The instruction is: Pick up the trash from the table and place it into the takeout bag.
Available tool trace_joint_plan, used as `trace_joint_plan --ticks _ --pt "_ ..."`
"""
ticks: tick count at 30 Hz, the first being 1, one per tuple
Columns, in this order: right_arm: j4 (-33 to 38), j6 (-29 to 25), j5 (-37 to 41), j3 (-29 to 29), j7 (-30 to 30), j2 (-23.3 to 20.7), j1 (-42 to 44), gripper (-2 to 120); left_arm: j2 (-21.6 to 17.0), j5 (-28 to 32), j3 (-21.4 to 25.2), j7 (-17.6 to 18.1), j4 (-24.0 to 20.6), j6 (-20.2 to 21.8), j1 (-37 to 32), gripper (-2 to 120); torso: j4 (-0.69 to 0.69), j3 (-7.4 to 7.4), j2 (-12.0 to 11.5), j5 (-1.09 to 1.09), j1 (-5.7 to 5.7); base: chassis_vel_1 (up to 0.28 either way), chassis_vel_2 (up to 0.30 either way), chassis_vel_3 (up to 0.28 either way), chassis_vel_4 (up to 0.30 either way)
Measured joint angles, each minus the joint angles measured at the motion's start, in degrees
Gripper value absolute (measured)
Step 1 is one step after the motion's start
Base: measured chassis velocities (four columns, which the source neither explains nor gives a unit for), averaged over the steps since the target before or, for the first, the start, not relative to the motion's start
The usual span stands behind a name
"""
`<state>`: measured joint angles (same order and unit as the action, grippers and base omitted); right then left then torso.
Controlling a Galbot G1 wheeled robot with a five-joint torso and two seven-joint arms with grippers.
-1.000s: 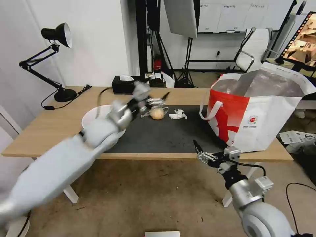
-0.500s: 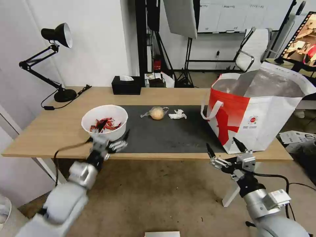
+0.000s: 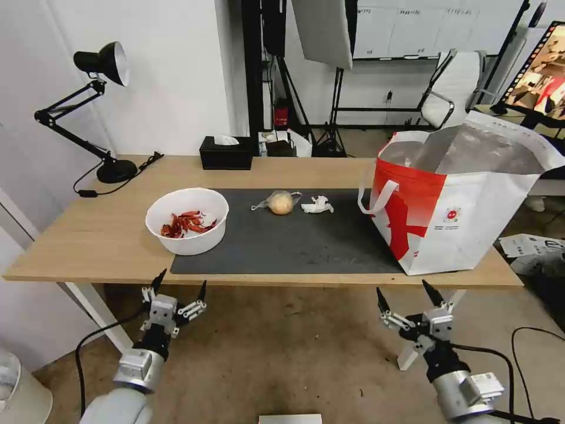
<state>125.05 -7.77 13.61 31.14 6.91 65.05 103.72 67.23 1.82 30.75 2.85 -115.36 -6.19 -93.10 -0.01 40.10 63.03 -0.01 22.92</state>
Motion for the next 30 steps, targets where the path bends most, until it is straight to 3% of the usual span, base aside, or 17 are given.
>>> trace_joint_plan --ticks 23,30 --pt "-1.11 0.44 -0.66 -1.28 -0.33 0.28 -1.06 100 1.12 0.56 -0.40 -1.01 0.11 -0.58 -0.61 100 0.00 0.00 -0.01 0.01 0.00 0.000 0.000 0.000 0.000" --pt "-1.27 4.42 0.59 -7.32 -0.31 -2.57 -7.26 100 0.20 1.77 -0.39 -0.99 0.32 -0.55 -0.04 100 -0.01 0.00 -0.01 0.01 0.00 0.000 0.000 0.000 0.000"
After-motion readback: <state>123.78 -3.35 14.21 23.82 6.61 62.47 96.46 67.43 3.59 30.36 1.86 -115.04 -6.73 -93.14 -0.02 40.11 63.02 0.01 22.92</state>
